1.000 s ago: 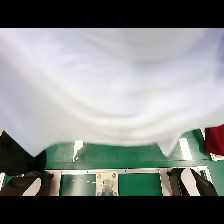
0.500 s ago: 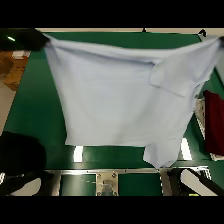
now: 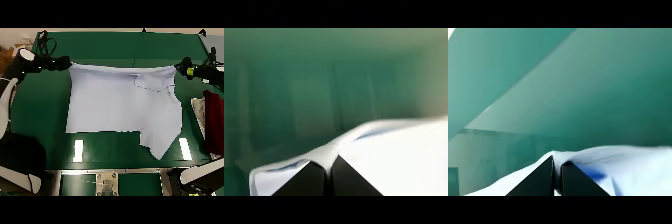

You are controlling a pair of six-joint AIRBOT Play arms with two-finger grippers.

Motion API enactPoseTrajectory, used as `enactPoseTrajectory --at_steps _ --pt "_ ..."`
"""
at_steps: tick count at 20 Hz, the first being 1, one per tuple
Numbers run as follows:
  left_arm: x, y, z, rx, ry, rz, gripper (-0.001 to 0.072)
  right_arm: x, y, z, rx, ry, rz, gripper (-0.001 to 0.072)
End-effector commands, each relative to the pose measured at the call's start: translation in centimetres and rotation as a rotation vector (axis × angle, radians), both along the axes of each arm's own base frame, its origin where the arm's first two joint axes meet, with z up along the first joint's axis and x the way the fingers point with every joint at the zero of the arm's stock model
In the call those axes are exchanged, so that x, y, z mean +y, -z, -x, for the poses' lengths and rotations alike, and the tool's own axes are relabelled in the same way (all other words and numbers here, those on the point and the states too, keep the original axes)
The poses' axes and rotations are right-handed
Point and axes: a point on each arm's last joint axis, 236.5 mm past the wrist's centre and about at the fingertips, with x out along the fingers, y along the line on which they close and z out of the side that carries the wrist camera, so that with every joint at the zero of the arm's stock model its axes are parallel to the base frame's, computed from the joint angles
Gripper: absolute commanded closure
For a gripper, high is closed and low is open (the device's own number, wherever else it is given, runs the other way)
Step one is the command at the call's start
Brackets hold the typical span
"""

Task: Fold the shirts.

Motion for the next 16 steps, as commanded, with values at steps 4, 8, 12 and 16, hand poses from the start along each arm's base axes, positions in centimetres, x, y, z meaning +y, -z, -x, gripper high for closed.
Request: enactPoseTrajectory --at_steps 4,8,12,16 --pt "2.0 -1.3 -3.9 -0.116 -0.138 0.035 0.0685 -1.3 -2.0 -5.1 -0.096 0.000 -0.019 0.0693" --pt "2.0 -1.3 -4.0 -0.118 -0.141 0.038 0.0685 -1.0 -2.7 -5.3 -0.111 -0.011 -0.007 0.0693" --pt "1.1 0.2 -2.5 -0.057 -0.065 0.000 0.0684 -0.3 -1.0 -3.8 -0.051 -0.095 0.040 0.0693" --pt "0.9 4.2 1.8 0.141 0.059 -0.105 0.0684 -2.2 3.9 1.3 0.170 -0.225 0.163 0.0694"
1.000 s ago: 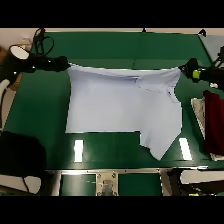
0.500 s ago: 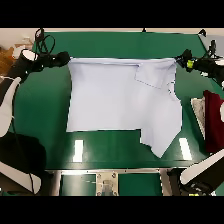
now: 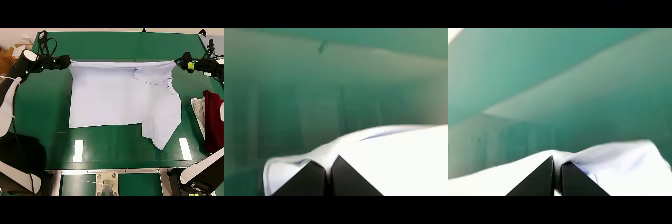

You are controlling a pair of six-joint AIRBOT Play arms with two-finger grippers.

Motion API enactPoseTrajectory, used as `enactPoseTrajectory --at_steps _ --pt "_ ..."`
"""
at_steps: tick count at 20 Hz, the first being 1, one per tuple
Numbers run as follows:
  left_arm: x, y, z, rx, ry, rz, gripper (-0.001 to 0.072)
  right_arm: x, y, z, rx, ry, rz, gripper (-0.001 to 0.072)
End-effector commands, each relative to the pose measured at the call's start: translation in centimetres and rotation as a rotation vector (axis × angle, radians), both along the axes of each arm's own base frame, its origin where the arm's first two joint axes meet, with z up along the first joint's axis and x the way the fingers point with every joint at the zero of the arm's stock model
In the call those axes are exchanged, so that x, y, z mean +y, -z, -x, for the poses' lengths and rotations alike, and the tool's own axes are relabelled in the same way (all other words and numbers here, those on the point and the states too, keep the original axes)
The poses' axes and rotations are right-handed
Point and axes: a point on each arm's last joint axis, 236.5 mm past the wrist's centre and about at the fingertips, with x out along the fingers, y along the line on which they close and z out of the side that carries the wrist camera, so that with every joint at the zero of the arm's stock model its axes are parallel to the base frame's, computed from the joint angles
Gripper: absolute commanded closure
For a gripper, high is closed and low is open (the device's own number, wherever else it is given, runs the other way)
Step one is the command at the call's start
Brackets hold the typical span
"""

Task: Fold the shirts.

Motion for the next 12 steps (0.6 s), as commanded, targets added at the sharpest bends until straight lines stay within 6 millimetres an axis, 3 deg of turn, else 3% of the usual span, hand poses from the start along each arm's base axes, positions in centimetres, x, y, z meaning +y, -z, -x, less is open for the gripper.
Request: enactPoseTrajectory --at_steps 1,5,7,9,12 --pt "0.1 3.5 4.1 0.193 0.095 -0.085 0.0684 -1.5 4.4 4.9 0.210 -0.116 0.121 0.0694" --pt "-0.8 7.2 8.9 0.382 0.168 -0.068 0.0685 -1.5 7.6 10.0 0.404 -0.240 0.184 0.0695" --pt "-0.8 9.1 10.5 0.446 0.163 -0.057 0.0685 -1.8 8.6 11.1 0.459 -0.240 0.191 0.0694" --pt "-0.8 10.4 11.4 0.478 0.161 -0.053 0.0685 -1.6 9.4 11.7 0.484 -0.239 0.181 0.0695" --pt "-0.8 10.6 11.3 0.474 0.148 -0.043 0.0685 -1.3 10.4 12.3 0.506 -0.239 0.168 0.0694"
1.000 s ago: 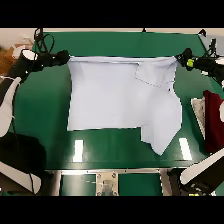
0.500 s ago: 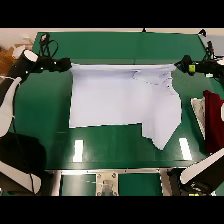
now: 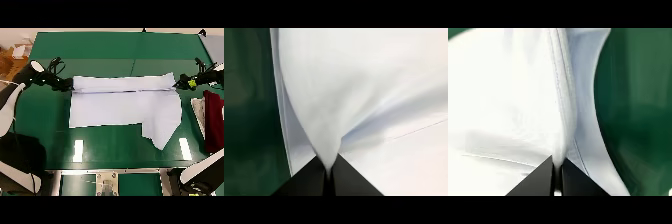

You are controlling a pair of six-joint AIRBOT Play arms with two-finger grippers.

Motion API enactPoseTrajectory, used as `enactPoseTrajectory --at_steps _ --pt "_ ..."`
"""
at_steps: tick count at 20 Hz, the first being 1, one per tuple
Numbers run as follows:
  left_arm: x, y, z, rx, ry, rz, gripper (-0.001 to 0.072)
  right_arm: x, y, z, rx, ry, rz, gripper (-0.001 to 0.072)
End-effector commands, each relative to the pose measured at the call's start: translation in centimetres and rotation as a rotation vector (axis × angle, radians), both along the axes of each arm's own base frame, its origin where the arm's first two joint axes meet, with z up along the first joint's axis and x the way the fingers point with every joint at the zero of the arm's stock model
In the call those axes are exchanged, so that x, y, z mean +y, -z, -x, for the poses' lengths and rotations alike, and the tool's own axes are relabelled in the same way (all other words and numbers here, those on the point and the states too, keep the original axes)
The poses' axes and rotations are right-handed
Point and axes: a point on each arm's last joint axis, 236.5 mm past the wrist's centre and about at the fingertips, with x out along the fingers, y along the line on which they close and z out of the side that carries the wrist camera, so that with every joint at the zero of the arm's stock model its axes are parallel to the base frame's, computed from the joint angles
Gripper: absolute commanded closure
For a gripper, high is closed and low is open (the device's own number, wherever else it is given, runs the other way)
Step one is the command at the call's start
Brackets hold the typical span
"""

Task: Fold the shirts.

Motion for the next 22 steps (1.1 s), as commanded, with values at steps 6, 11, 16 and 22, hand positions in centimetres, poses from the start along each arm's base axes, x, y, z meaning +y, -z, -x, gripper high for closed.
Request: enactPoseTrajectory --at_steps 6,11,16,22 --pt "-0.5 0.7 0.8 0.047 -0.030 0.033 0.0684 0.4 1.5 1.4 0.057 -0.010 0.004 0.0692" --pt "-1.2 -0.4 1.9 0.114 -0.032 0.082 0.0059 -0.1 -0.6 1.8 0.088 0.028 -0.023 0.0437" --pt "0.5 -2.0 9.4 0.398 -0.017 0.124 0.0059 -2.3 -4.9 6.7 0.152 0.097 -0.067 0.0453" --pt "2.4 -1.4 19.1 0.355 -0.204 0.072 0.0059 -4.5 -5.3 20.1 0.206 0.341 -0.030 0.0453"
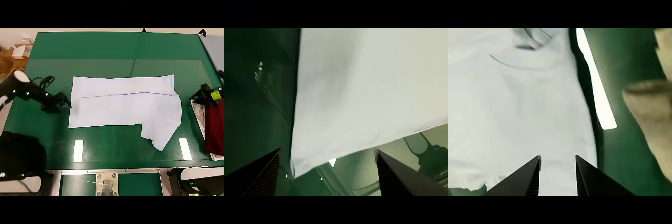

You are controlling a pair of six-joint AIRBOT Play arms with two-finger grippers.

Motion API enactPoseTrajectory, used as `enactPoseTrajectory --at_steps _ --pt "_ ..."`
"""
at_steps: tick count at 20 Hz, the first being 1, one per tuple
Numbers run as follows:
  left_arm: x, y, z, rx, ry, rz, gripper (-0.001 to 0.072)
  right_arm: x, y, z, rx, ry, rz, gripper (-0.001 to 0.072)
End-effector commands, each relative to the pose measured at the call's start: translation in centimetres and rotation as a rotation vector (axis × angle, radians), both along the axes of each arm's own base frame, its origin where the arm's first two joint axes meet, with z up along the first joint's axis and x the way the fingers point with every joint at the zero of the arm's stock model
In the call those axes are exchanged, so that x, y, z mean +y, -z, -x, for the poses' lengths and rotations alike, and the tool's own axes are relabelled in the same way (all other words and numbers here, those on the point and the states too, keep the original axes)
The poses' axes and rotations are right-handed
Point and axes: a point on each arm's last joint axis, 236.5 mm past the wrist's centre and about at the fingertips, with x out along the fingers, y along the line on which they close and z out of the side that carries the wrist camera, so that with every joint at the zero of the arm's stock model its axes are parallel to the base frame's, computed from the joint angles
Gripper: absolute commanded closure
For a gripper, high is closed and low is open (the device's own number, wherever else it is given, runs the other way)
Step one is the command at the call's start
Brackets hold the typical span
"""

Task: Fold the shirts.

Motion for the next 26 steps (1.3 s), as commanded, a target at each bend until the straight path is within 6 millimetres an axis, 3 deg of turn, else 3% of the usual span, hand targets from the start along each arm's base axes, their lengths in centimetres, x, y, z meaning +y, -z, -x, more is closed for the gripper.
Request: enactPoseTrajectory --at_steps 1,3,4,7,10,14,18,22,24,26 --pt "0.6 0.7 4.8 -0.042 -0.144 -0.044 0.0058 -0.8 0.4 7.5 0.003 0.182 0.049 0.0451" --pt "-0.6 1.2 6.2 -0.106 -0.191 -0.028 0.0059 -0.5 1.5 10.8 -0.019 0.302 0.078 0.0445" --pt "-1.8 1.5 6.5 -0.130 -0.214 -0.001 0.0059 0.2 2.2 11.5 -0.044 0.354 0.078 0.0442" --pt "-5.4 2.9 5.8 -0.191 -0.291 0.048 0.0059 3.5 4.4 11.8 -0.089 0.439 0.016 0.0442" --pt "-7.0 3.4 4.8 -0.240 -0.377 0.043 0.0059 7.3 7.2 11.9 -0.068 0.466 -0.070 0.0442" --pt "-8.7 3.4 4.6 -0.251 -0.426 0.057 0.0059 10.0 9.6 12.0 -0.057 0.418 -0.051 0.0441" --pt "-9.2 3.5 5.6 -0.205 -0.414 0.064 0.0059 10.3 9.6 11.8 -0.061 0.400 -0.041 0.0402" --pt "-6.4 2.3 4.5 -0.225 -0.445 0.054 0.0059 10.5 9.6 12.1 -0.051 0.388 -0.044 0.0402" --pt "-5.7 2.2 6.3 -0.177 -0.388 0.042 0.0059 10.5 9.6 12.1 -0.050 0.387 -0.045 0.0401" --pt "-6.2 2.8 8.6 -0.100 -0.331 0.038 0.0059 10.5 9.6 12.1 -0.052 0.389 -0.047 0.0402"
